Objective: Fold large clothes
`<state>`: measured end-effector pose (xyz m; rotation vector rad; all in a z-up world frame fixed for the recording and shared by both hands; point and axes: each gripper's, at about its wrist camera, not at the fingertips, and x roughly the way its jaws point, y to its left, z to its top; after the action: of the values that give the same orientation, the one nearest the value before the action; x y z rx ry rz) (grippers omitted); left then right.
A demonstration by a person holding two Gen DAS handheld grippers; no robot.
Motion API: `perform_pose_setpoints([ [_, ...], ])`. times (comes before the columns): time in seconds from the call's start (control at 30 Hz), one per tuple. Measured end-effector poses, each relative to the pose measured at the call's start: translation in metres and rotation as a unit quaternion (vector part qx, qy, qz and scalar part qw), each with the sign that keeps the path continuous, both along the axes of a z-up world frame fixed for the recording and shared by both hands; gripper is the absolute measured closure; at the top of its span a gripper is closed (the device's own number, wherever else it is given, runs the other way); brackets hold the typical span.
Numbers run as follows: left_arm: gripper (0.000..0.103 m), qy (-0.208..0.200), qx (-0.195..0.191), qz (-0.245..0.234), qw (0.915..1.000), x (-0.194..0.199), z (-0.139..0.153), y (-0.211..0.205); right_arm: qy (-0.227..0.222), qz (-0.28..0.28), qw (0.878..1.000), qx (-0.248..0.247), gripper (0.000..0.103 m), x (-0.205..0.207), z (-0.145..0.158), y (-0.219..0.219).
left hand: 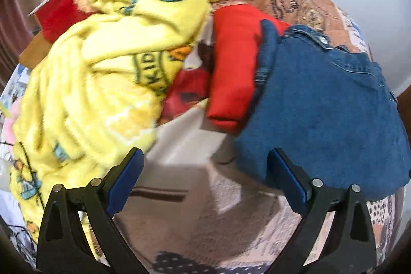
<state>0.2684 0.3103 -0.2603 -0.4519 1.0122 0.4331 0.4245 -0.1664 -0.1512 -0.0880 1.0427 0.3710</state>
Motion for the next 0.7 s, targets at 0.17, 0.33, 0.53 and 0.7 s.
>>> perform_pose_setpoints([
  [0.17,0.004,-0.019,-0.015,0.007,0.9997,-0.011,0.012,0.003,-0.021,0.009,1.0,-0.009,0.027,-0.005,0.015,0.007],
  [0.33,0.004,-0.063,-0.082,-0.021,0.9944,-0.006,0.021,-0.015,-0.041,0.029,0.999,0.016,0.027,-0.008,0.031,0.026],
  [0.53,0.004,-0.079,-0.207,-0.03,0.9748,0.011,-0.01,-0.03,-0.028,0.074,0.997,-0.015,0.027,-0.011,0.009,0.062],
  [0.7,0.012,-0.099,-0.259,-0.02,0.9604,0.024,-0.026,-0.027,-0.04,0.091,0.994,-0.052,0.026,-0.018,-0.009,0.076],
])
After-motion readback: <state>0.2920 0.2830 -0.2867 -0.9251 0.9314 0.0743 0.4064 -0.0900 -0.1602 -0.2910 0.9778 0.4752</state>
